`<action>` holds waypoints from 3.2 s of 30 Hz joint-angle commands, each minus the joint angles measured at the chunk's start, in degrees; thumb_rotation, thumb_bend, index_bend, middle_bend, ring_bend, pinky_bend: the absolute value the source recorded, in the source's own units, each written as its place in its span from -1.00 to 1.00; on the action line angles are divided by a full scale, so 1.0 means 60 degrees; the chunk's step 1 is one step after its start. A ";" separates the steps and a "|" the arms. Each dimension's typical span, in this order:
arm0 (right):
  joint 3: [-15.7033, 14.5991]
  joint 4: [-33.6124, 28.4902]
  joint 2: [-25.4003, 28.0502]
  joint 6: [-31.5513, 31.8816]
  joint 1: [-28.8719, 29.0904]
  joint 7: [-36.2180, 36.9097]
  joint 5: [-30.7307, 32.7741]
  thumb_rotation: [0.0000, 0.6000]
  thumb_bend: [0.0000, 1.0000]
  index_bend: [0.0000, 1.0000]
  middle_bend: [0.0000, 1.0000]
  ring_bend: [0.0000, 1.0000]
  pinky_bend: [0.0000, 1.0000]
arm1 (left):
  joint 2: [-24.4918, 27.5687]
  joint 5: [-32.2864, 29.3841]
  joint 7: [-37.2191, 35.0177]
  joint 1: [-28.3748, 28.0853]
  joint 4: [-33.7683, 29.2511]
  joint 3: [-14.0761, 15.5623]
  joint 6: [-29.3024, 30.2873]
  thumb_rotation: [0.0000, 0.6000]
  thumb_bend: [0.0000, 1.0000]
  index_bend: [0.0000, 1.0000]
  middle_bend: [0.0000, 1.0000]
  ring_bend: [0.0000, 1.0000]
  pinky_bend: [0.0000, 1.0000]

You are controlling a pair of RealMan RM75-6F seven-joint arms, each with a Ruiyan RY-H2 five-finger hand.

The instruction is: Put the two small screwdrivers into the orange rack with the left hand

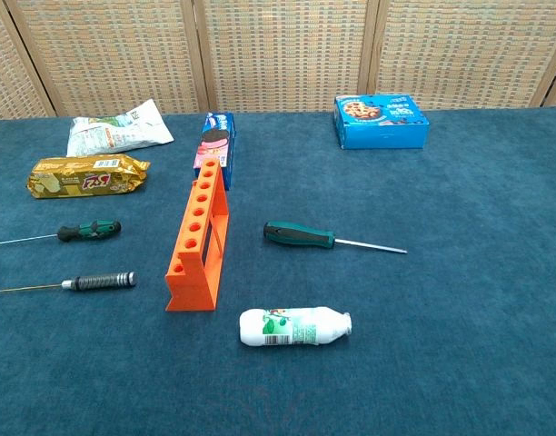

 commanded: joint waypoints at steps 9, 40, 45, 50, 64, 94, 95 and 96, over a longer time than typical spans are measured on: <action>-0.0057 -0.0098 0.0092 -0.0158 0.0035 0.0220 -0.0076 1.00 -1.00 -1.00 -1.00 -1.00 -1.00 | -0.0790 -0.0370 0.0399 -0.1471 -0.0087 -0.0478 -0.2082 1.00 -1.00 -0.81 -1.00 -1.00 -1.00; -0.0062 -0.0101 0.0364 -0.0705 0.0197 0.0946 0.0131 1.00 -1.00 -1.00 -1.00 -1.00 -1.00 | -0.4676 -0.5199 0.4699 -0.4311 0.1337 -0.1085 -0.4842 1.00 -0.49 -0.12 -1.00 -1.00 -1.00; -0.0073 -0.0103 0.0370 -0.0745 0.0217 0.0967 0.0124 1.00 -1.00 -1.00 -1.00 -1.00 -1.00 | -0.4900 -0.5394 0.4847 -0.4444 0.1492 -0.1029 -0.4838 1.00 -0.46 -0.09 -1.00 -1.00 -1.00; -0.0080 -0.0097 0.0372 -0.0781 0.0230 0.0985 0.0133 1.00 -1.00 -1.00 -1.00 -1.00 -1.00 | -0.5157 -0.5632 0.4939 -0.4558 0.1729 -0.1051 -0.4818 1.00 -0.45 -0.07 -1.00 -1.00 -1.00; -0.0068 -0.0013 0.0361 -0.1012 0.0317 0.1111 0.0264 1.00 -1.00 -1.00 -1.00 -1.00 -1.00 | -0.5681 -0.6178 0.5153 -0.4926 0.2244 -0.1067 -0.4970 1.00 -0.42 -0.07 -1.00 -1.00 -1.00; -0.0068 0.0046 0.0405 -0.1169 0.0375 0.1379 0.0322 1.00 -1.00 -1.00 -1.00 -1.00 -1.00 | -0.4461 -0.5426 0.3695 -0.4760 0.0786 -0.1457 -0.4222 1.00 -0.34 0.25 -1.00 -1.00 -1.00; -0.0070 0.0039 0.0401 -0.1169 0.0376 0.1365 0.0321 1.00 -1.00 -1.00 -1.00 -1.00 -1.00 | -0.4231 -0.5282 0.3433 -0.4717 0.0579 -0.1522 -0.4204 1.00 -0.32 0.25 -1.00 -1.00 -1.00; -0.0073 0.0029 0.0399 -0.1168 0.0376 0.1352 0.0318 1.00 -1.00 -1.00 -1.00 -1.00 -1.00 | -0.4003 -0.5135 0.3137 -0.4668 0.0361 -0.1626 -0.4159 1.00 -0.30 0.25 -1.00 -1.00 -1.00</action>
